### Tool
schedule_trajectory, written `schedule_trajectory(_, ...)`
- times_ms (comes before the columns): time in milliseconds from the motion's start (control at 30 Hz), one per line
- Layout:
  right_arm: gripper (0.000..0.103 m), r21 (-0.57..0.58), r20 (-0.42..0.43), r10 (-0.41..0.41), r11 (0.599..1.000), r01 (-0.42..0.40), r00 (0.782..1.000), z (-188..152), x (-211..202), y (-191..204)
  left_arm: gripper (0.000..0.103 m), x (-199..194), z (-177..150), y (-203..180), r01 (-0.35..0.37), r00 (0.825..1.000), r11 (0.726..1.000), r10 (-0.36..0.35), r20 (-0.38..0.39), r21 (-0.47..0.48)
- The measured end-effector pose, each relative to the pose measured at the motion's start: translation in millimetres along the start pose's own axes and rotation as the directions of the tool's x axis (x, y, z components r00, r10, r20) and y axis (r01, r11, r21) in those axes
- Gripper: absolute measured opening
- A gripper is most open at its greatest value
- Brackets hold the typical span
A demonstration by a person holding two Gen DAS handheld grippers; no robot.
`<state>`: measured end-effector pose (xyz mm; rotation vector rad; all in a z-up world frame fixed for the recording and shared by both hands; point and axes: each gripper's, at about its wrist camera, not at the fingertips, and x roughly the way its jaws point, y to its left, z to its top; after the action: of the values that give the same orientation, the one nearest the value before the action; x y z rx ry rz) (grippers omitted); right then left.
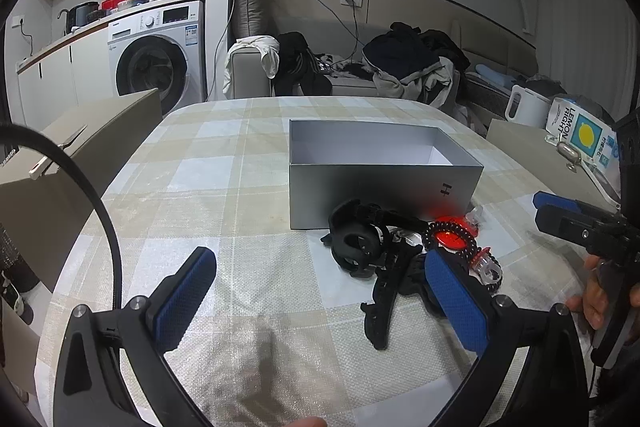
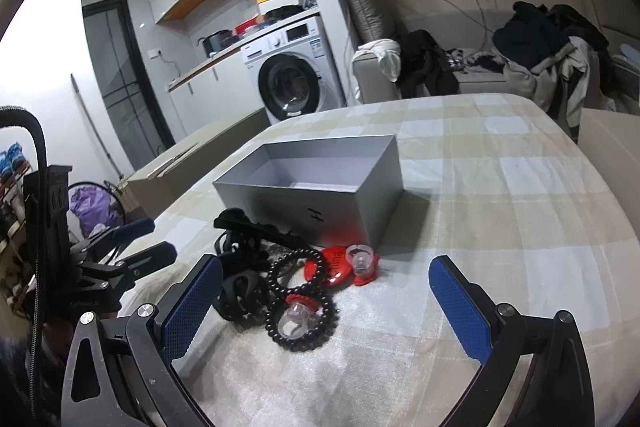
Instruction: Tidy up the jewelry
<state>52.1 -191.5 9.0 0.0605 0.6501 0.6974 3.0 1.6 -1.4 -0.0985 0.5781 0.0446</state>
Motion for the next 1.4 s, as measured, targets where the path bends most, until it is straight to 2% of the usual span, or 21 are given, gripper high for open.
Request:
schedule_trajectory(167, 0.103, -0.020, -0.001, 0.009, 1.000, -0.009, 1.000, 1, -2, 9, 0.102, -3, 1, -3, -0.008, 1.000, 1.000, 0.008, 0.022, 0.000)
schedule_trajectory(367, 0.100, -0.033, -0.128, 0.023, 0.999, -0.028, 0.992, -5, 16, 18, 0.102, -3, 0, -10, -0.006, 1.000, 1.000, 0.005, 0.017, 0.018)
schedule_trajectory(467, 0.090, -0.062, -0.164, 0.016, 0.998, -0.027, 0.986, -9, 21, 23, 0.102, -5, 0, -14, 0.030, 0.999, 0.999, -0.030, 0.023, 0.030)
schedule_trajectory(600, 0.068, -0.056, -0.207, 0.038, 0.997, -0.051, 0.978, -12, 26, 23, 0.101, -6, 2, -18, 0.073, 0.997, 0.996, -0.074, 0.022, 0.048)
schedule_trajectory(700, 0.050, -0.025, -0.219, 0.072, 0.997, -0.079, 0.973, -13, 27, 19, 0.093, -6, 2, -19, 0.096, 0.995, 0.994, -0.097, 0.011, 0.052)
schedule_trajectory(733, 0.047, -0.019, -0.223, 0.072, 0.997, -0.078, 0.972, -13, 27, 17, 0.090, -4, 2, -19, 0.099, 0.995, 0.994, -0.100, 0.004, 0.055)
schedule_trajectory(833, 0.044, -0.009, -0.231, 0.071, 0.997, -0.076, 0.970, -11, 29, 14, 0.086, -2, 2, -22, 0.106, 0.994, 0.992, -0.106, -0.010, 0.069)
schedule_trajectory(1067, 0.039, -0.021, -0.265, 0.050, 0.998, -0.057, 0.963, -9, 42, 18, 0.085, 1, 0, -24, 0.120, 0.992, 0.991, -0.118, -0.037, 0.063)
schedule_trajectory(1200, 0.028, -0.049, -0.275, 0.016, 0.998, -0.030, 0.961, -11, 45, 21, 0.085, 2, 0, -25, 0.124, 0.992, 0.990, -0.122, -0.045, 0.059)
schedule_trajectory(1367, 0.023, -0.077, -0.279, -0.004, 0.997, -0.018, 0.960, -13, 46, 22, 0.085, 4, 1, -24, 0.128, 0.991, 0.990, -0.125, -0.055, 0.053)
schedule_trajectory(1400, 0.019, -0.081, -0.278, -0.012, 0.997, -0.011, 0.961, -13, 46, 22, 0.085, 6, 1, -24, 0.127, 0.990, 0.991, -0.124, -0.061, 0.049)
